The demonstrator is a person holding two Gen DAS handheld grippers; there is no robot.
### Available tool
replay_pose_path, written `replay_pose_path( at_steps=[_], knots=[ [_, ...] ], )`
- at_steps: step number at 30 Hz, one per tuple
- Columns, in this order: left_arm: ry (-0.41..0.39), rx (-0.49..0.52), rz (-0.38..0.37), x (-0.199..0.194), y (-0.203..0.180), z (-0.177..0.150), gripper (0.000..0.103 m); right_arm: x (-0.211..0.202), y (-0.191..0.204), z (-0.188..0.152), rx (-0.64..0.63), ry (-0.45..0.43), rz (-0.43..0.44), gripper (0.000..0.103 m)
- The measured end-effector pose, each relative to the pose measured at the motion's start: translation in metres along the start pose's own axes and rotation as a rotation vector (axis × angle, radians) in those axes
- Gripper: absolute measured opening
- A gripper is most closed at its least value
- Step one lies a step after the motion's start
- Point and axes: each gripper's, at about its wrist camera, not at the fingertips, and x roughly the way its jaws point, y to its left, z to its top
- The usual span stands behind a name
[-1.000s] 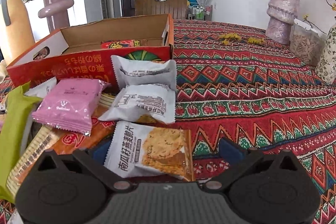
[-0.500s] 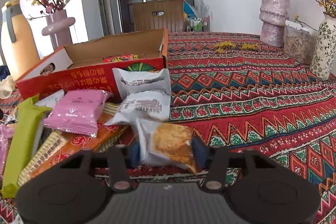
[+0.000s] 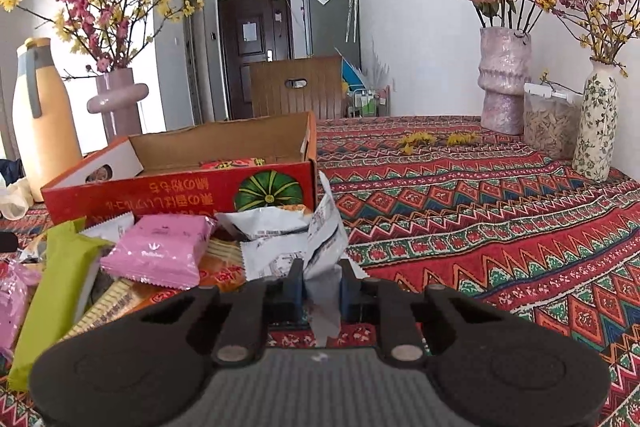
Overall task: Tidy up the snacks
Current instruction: 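Grasp a white cookie packet with the right gripper while the left grasps a pink packet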
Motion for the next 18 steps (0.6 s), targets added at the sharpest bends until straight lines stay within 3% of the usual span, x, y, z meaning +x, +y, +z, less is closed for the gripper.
replay_pose_path(
  at_steps=[5,18],
  knots=[
    [0.016,0.022,-0.006,-0.001,-0.003,0.002,0.103,-0.003,-0.002,-0.001,0.014,-0.015,0.007,0.016],
    [0.082,0.124,-0.116,-0.021,-0.039,-0.015,0.103,-0.007,-0.009,-0.003,0.048,-0.046,0.035,0.016]
  ],
)
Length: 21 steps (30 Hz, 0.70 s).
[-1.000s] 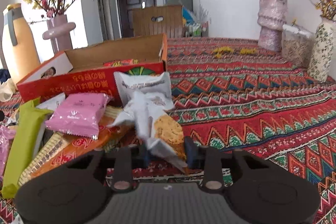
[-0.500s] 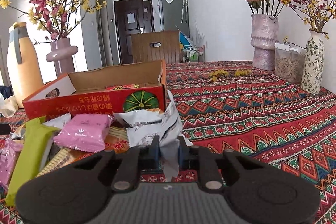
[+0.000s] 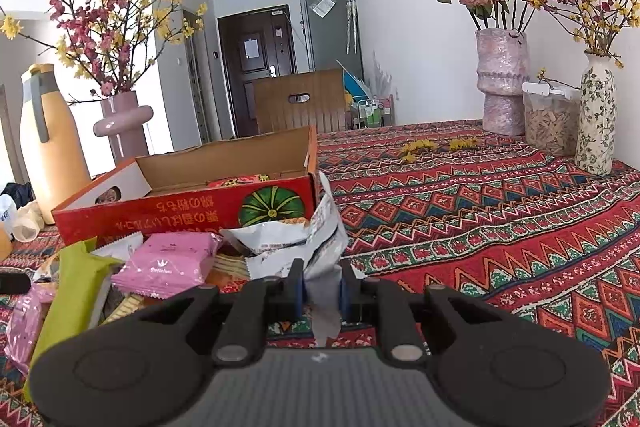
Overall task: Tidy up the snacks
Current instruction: 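Grasp a white cookie packet with the right gripper while the left grasps a pink packet, then carry both packets over the cardboard box and open both grippers inside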
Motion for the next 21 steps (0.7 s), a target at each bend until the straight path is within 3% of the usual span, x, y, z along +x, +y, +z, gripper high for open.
replay_pose_path(
  at_steps=[10,16,18,21],
  knots=[
    [0.016,0.024,-0.007,-0.002,-0.015,-0.015,0.103,-0.002,-0.001,0.0,0.009,-0.017,0.014,0.016],
    [0.026,0.043,-0.015,-0.003,-0.021,-0.019,0.082,-0.004,-0.002,-0.001,0.01,-0.026,0.019,0.016],
    [0.043,0.052,-0.023,-0.002,-0.023,-0.021,0.064,-0.004,-0.001,-0.001,0.009,-0.029,0.02,0.016],
    [0.041,0.06,-0.019,-0.002,-0.025,-0.024,0.063,-0.005,-0.001,-0.001,0.008,-0.033,0.02,0.016]
  ],
)
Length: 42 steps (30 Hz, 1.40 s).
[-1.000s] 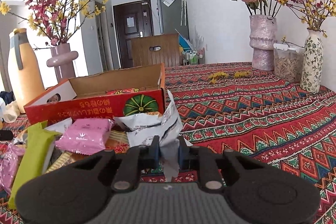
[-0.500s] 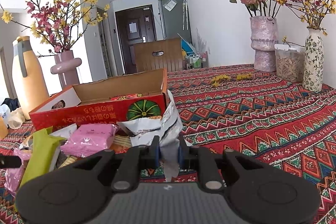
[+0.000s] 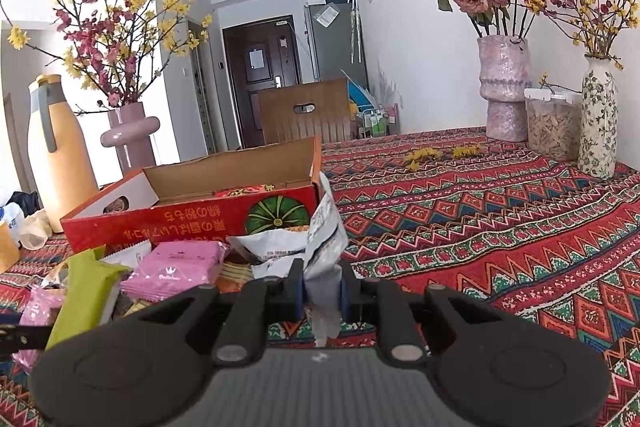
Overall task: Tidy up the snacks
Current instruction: 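Carry both packets over the cardboard box and open both grippers inside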
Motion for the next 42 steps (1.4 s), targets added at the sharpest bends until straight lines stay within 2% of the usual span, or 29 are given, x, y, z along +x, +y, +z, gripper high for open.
replay_pose_path(
  at_steps=[11,21,31,42],
  knots=[
    [-0.04,0.0,0.01,-0.013,0.0,0.003,0.063,-0.003,0.0,-0.001,-0.003,-0.015,-0.001,0.016],
    [-0.121,-0.004,0.028,-0.031,0.003,0.025,0.063,-0.015,0.0,0.002,-0.011,-0.062,-0.008,0.016],
    [-0.197,-0.003,0.043,-0.034,0.003,0.061,0.063,-0.027,0.012,0.028,-0.051,-0.134,0.008,0.016],
    [-0.257,0.025,0.075,-0.024,0.003,0.104,0.063,-0.004,0.032,0.067,-0.106,-0.181,0.023,0.016]
  ],
)
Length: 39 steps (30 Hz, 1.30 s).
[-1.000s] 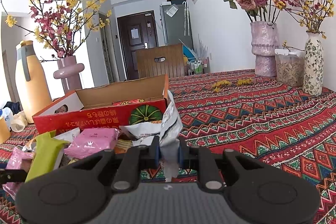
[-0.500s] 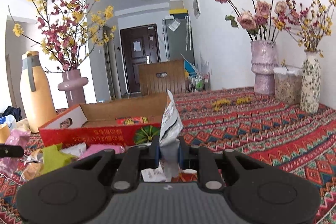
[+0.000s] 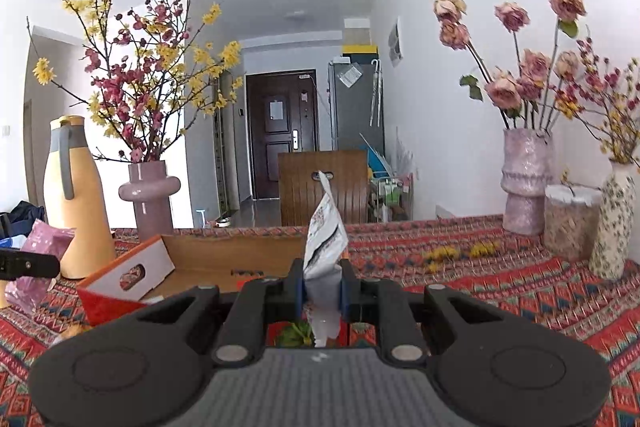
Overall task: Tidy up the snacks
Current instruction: 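Carry both packets over the cardboard box and open both grippers inside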
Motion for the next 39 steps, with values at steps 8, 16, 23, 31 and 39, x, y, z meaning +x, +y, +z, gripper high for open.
replay_pose_path(
  at_steps=[8,16,23,31,39],
  knots=[
    [-0.025,-0.019,0.022,0.033,0.0,0.024,0.063,0.035,0.015,0.023,-0.02,-0.013,0.007,0.016],
    [0.001,-0.065,0.069,0.081,0.005,0.031,0.063,0.089,0.036,0.033,-0.053,0.032,-0.004,0.016],
    [0.081,-0.098,0.096,0.125,0.011,0.009,0.063,0.12,0.041,0.01,-0.058,0.104,-0.031,0.016],
    [0.079,-0.095,0.086,0.127,0.01,0.004,0.063,0.134,0.044,-0.002,-0.076,0.153,-0.04,0.016],
    [0.025,-0.103,0.064,0.116,0.009,0.003,0.091,0.135,0.044,-0.006,-0.074,0.161,-0.045,0.026]
  ],
)
